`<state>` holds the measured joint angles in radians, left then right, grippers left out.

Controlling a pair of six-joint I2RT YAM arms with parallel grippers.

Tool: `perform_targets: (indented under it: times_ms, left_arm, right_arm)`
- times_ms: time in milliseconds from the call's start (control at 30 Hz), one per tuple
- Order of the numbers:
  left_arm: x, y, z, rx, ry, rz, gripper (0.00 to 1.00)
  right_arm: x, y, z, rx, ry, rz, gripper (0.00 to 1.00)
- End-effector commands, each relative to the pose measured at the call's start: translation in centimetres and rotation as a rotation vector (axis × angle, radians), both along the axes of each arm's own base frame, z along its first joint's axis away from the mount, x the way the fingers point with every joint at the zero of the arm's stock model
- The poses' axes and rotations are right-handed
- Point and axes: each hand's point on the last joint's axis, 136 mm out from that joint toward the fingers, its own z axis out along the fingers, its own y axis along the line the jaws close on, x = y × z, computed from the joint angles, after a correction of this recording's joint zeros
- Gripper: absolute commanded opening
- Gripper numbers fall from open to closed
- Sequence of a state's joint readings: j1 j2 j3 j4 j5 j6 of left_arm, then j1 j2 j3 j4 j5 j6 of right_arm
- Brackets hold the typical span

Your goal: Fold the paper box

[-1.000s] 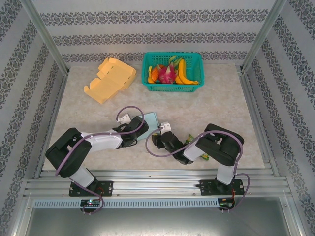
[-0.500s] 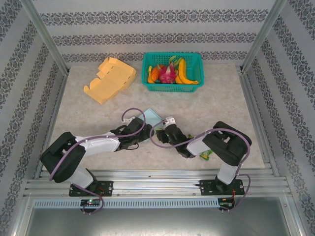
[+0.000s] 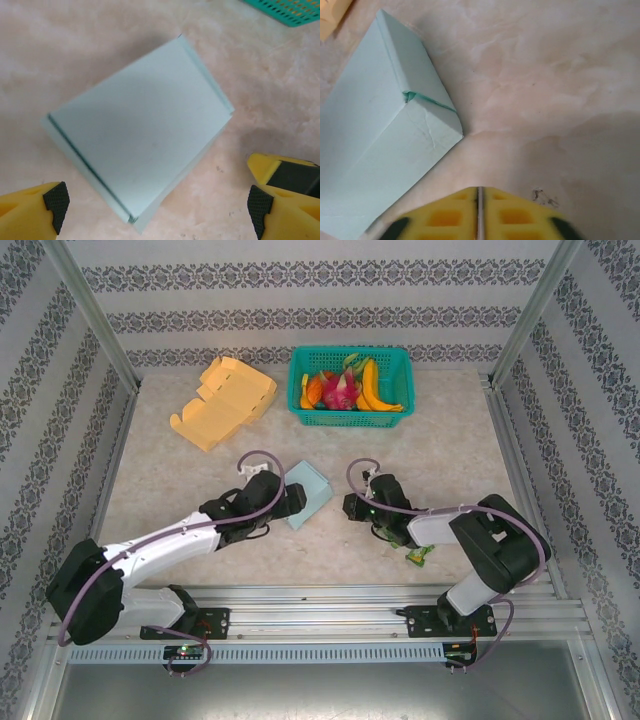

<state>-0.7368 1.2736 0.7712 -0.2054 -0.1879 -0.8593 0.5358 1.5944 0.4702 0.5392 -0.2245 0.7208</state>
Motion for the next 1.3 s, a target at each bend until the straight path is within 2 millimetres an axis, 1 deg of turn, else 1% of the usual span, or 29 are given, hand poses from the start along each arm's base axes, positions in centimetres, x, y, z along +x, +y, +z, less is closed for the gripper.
perform_targets:
  times_ms: [0,67,167,267,367,633,733,800,967,1067,1233,1267]
  left_arm:
    - [2.8,0.7,1.4,0.160,-0.073,-0.073,0.94]
    - [4.6,0.5,1.0,0.164,-0.061,-0.099,0.94]
    - [7.3,-0.1,-0.4,0.136,-0.020,-0.153,0.94]
    - [9.2,-1.0,-1.2,0.119,-0.015,-0.198,0.93]
    - [10.4,-2.0,-1.7,0.115,-0.020,-0.230,0.93]
    - [12.3,-2.8,-4.6,0.183,0.004,-0.274,0.92]
    - [12.4,-3.6,-5.5,0.163,0.024,-0.300,0.91]
    - [12.3,-4.5,-5.9,0.129,0.031,-0.333,0.90]
    - [11.6,-6.4,-6.3,0.048,0.039,-0.395,0.89]
    - [10.4,-8.2,-6.2,-0.023,0.051,-0.451,0.87]
    - [6.9,-11.7,-6.5,-0.101,0.083,-0.543,0.87]
    - [6.5,-12.1,-6.3,-0.115,0.085,-0.551,0.86]
  right_arm:
    - [-0.3,1.9,-0.2,0.152,0.154,0.037,0.00]
    - [0.2,2.3,-0.5,0.181,0.182,0.033,0.00]
    - [0.7,2.8,-0.9,0.190,0.197,0.036,0.00]
    - [1.2,2.9,-1.0,0.186,0.199,0.032,0.00]
    - [1.7,2.9,-1.2,0.185,0.201,0.027,0.00]
    - [2.6,3.3,-2.1,0.182,0.219,0.026,0.00]
    - [2.8,3.0,-2.4,0.175,0.219,0.015,0.00]
    - [3.0,2.9,-2.5,0.170,0.217,0.008,0.00]
    - [3.5,2.4,-2.9,0.160,0.217,-0.009,0.00]
    - [3.8,2.3,-3.3,0.150,0.217,-0.019,0.00]
    - [4.3,2.3,-3.8,0.144,0.219,-0.026,0.00]
    - [4.4,2.3,-3.8,0.144,0.219,-0.027,0.00]
